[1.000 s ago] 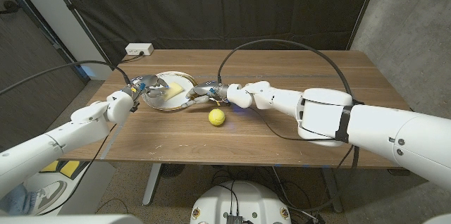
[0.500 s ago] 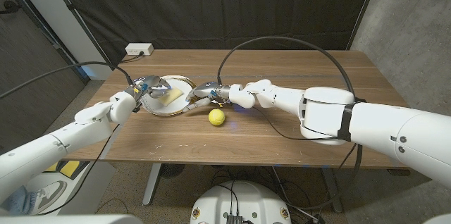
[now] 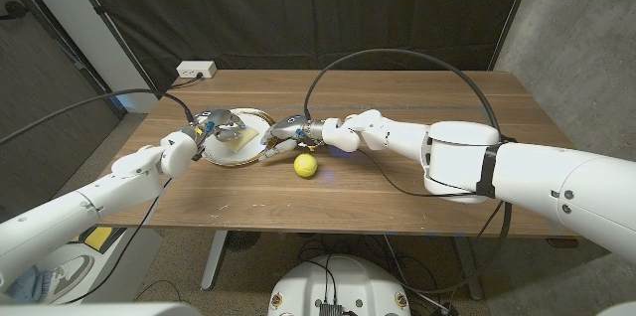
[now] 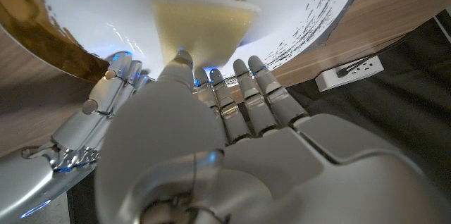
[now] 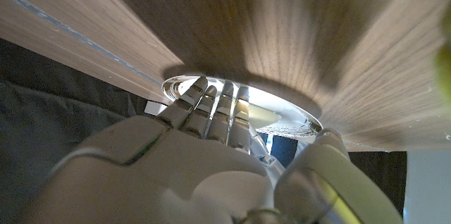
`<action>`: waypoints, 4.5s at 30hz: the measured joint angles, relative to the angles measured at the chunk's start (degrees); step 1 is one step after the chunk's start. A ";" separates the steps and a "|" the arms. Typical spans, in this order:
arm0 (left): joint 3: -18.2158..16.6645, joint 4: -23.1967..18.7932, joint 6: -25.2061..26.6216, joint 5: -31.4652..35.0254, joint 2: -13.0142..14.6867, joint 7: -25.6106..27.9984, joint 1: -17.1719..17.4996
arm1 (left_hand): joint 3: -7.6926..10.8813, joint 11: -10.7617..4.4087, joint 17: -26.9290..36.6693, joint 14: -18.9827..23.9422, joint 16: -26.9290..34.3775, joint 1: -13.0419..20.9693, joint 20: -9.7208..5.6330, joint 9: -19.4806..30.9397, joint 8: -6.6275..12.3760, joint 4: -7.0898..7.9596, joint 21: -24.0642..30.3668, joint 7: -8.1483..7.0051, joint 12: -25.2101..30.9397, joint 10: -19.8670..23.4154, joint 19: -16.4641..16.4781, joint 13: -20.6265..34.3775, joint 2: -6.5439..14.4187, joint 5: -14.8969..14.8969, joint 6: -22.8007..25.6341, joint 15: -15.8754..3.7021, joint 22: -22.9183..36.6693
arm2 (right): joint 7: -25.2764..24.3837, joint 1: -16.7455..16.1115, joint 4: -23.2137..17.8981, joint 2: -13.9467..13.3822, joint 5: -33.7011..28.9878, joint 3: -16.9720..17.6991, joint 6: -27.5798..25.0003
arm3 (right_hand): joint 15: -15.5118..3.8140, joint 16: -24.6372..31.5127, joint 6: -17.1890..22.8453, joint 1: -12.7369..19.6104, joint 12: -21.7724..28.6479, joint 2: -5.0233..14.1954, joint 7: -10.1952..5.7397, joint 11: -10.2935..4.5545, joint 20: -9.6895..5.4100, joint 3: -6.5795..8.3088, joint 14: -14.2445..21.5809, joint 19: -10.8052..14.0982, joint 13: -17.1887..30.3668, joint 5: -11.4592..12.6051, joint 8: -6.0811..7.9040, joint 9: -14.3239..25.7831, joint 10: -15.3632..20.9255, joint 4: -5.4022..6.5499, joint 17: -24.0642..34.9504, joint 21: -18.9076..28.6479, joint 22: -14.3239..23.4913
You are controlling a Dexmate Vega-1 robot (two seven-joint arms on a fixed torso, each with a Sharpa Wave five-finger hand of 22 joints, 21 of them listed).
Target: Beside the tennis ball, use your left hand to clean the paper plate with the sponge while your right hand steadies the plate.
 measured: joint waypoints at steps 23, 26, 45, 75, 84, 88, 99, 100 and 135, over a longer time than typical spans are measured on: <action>-4.33 -6.21 6.21 -3.06 3.05 3.57 8.32 | 0.25 0.14 0.09 3.75 0.87 -0.45 -0.18 0.00 0.00 0.25 1.00 0.31 0.36 2.54 2.46 -0.11 -0.39 0.00 2.35 -0.48 0.14 | 1.87 0.40 0.23 0.44 -0.40 -0.15 -1.88 | 0.00 0.00 -0.03 -0.22 -0.24 0.22 0.01 0.02 0.00 0.00 0.00 -0.01 -0.05 0.00 -0.52 -0.04 -0.07 0.00 0.01 -0.01 -0.01; -3.58 -6.21 6.80 -2.25 2.87 3.11 7.99 | 0.25 0.14 0.08 3.75 0.87 -0.45 -0.18 -0.04 0.15 0.25 1.00 0.31 0.35 2.54 2.46 -0.11 -0.39 0.00 2.35 -0.48 0.14 | 2.02 0.40 0.23 0.33 -0.24 -0.09 -1.88 | 0.00 -0.09 -0.03 -0.22 -0.44 0.22 0.01 -0.05 -0.01 0.00 0.00 -0.01 -0.04 0.00 -0.56 -0.03 -0.15 0.01 0.01 -0.01 -0.04; 0.85 -5.14 11.57 5.31 3.08 -0.87 4.90 | 0.24 0.12 0.06 3.52 0.49 -0.62 -0.39 -0.43 0.08 0.25 0.99 0.29 0.33 2.52 2.22 -0.27 -0.55 0.00 2.32 -0.26 0.13 | 2.96 0.35 0.36 -0.16 0.70 0.29 -2.65 | 0.00 -0.28 -0.06 0.10 -0.89 0.53 0.01 -0.02 -0.01 0.25 -0.01 -0.02 -0.03 0.00 -0.90 -0.02 -0.32 -0.24 0.01 -0.04 -0.08; 3.36 -0.45 8.57 5.92 -0.04 -1.92 -2.16 | 0.07 0.13 0.05 3.53 0.16 -1.24 -0.07 -0.27 0.00 0.41 0.99 0.00 0.00 2.53 1.90 -0.09 -1.16 0.00 2.64 -0.26 0.12 | 2.83 -0.51 -2.18 -3.18 -0.58 1.76 -0.01 | 0.00 -0.49 0.21 0.10 -0.78 0.52 0.44 0.00 -0.32 0.16 -0.01 0.28 -0.03 -0.01 -1.34 0.03 -0.40 -0.79 0.01 -0.24 -0.06; 4.87 0.45 4.55 7.66 -2.13 -3.37 -4.82 | 0.07 0.13 0.05 3.53 0.17 -1.23 -0.29 -0.27 -0.26 0.41 0.99 0.00 0.00 2.53 1.67 -0.09 -1.16 0.00 2.64 -0.27 0.12 | 3.42 -0.83 -3.49 -3.99 -1.30 2.69 0.61 | 0.00 -0.49 0.52 0.10 -0.78 0.52 0.30 0.05 -0.32 0.16 -0.01 0.28 -0.02 -0.01 -1.40 0.04 -0.22 -0.79 0.02 -0.24 -0.06; 5.38 0.99 3.33 8.08 -3.06 -3.83 -5.64 | 0.07 0.13 0.05 3.53 0.17 -1.23 -0.38 -0.27 -0.47 0.41 0.99 0.00 0.00 2.53 1.58 -0.09 -1.15 0.00 2.64 -0.27 0.12 | 3.70 -0.97 -4.22 -4.38 -1.62 3.04 0.71 | 0.00 -0.49 0.52 0.10 -0.81 0.52 0.30 0.14 -0.32 0.16 -0.01 0.28 -0.02 -0.01 -1.46 0.04 -0.13 -0.79 0.02 -0.24 -0.06; 5.06 0.49 2.61 7.95 -3.67 -4.32 -4.91 | 0.32 0.13 0.04 3.53 0.17 -1.25 -0.37 -0.35 -0.57 0.65 0.99 0.00 -0.50 2.53 1.59 -0.13 -1.14 0.00 2.63 -0.27 0.12 | 4.87 -1.51 -6.01 -5.34 -2.14 4.14 0.67 | -0.16 -0.49 0.50 0.21 -0.93 0.63 0.30 0.14 -0.31 0.16 0.15 0.27 -0.02 -0.01 -1.37 -0.02 -0.13 -0.78 0.02 -0.31 -0.18; 4.63 0.12 2.97 7.49 -3.41 -4.27 -4.29 | 0.32 0.13 0.04 3.53 0.17 -1.25 -0.37 -0.37 -0.58 0.65 0.99 0.00 -0.50 2.53 1.59 -0.14 -1.13 0.00 2.63 -0.27 0.12 | 4.99 -1.56 -6.13 -5.39 -2.19 4.24 0.64 | -0.30 -0.49 0.50 0.35 -1.08 0.77 0.30 0.14 -0.31 0.16 0.29 0.27 -0.02 -0.01 -1.36 -0.02 -0.13 -0.78 0.02 -0.45 -0.18; -0.79 -4.03 10.08 -1.66 1.58 0.29 4.26 | 0.31 0.11 0.09 3.52 -0.05 -1.30 -0.37 -0.34 -0.79 0.65 1.21 -0.11 -0.66 2.51 1.60 -0.12 -1.08 0.00 2.53 -0.26 0.11 | 5.87 -1.72 -5.57 -5.16 -2.62 4.80 0.08 | -0.08 -0.49 0.81 0.40 -1.33 0.82 0.21 0.08 -0.31 0.16 0.51 0.26 -0.02 -0.01 -1.78 -0.07 -0.19 -0.78 0.14 -0.71 -0.03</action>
